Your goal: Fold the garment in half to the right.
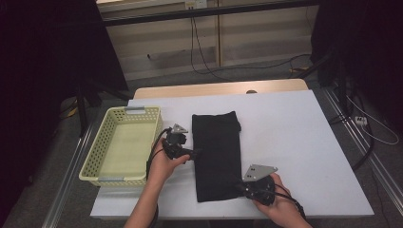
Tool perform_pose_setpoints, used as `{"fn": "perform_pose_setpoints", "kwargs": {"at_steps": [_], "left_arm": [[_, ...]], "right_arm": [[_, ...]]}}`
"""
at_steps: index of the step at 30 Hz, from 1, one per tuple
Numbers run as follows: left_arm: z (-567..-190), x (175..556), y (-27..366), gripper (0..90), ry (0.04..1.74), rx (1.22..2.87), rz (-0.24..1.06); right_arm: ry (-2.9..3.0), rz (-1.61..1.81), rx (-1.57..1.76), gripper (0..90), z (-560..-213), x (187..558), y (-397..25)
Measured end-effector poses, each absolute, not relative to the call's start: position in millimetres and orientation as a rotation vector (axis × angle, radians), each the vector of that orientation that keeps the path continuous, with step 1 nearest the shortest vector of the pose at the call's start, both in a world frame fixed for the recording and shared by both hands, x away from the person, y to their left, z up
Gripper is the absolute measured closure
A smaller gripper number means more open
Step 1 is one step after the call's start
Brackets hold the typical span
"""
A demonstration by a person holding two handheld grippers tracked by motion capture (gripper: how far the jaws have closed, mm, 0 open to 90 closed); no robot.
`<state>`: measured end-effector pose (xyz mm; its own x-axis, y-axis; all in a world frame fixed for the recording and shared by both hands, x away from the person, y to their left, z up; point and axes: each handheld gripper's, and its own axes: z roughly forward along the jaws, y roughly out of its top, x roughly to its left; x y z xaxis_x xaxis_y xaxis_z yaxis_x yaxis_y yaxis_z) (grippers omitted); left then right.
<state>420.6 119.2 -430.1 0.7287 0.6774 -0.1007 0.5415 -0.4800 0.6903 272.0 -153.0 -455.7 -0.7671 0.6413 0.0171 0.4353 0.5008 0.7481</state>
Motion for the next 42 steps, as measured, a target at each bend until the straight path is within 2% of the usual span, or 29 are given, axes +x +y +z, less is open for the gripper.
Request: {"fn": "perform_pose_setpoints", "kwargs": {"at_steps": [10, 29, 42], "left_arm": [[-429.6, 421.5, 119.5, 18.7, 0.917, 2.199, 0.235], [-419.4, 432.7, 111.7, 18.5, 0.960, 2.136, 0.209], [-418.9, 457.9, 107.7, 19.3, 1.025, 2.123, 0.228]], "right_arm": [[2.430, 1.299, 0.978, 84.0, -445.1, 276.1, -160.8], [2.439, 1.295, 0.977, 83.9, -450.3, 275.5, -160.7], [2.438, 1.300, 0.980, 83.9, -450.3, 274.8, -162.8]]}}
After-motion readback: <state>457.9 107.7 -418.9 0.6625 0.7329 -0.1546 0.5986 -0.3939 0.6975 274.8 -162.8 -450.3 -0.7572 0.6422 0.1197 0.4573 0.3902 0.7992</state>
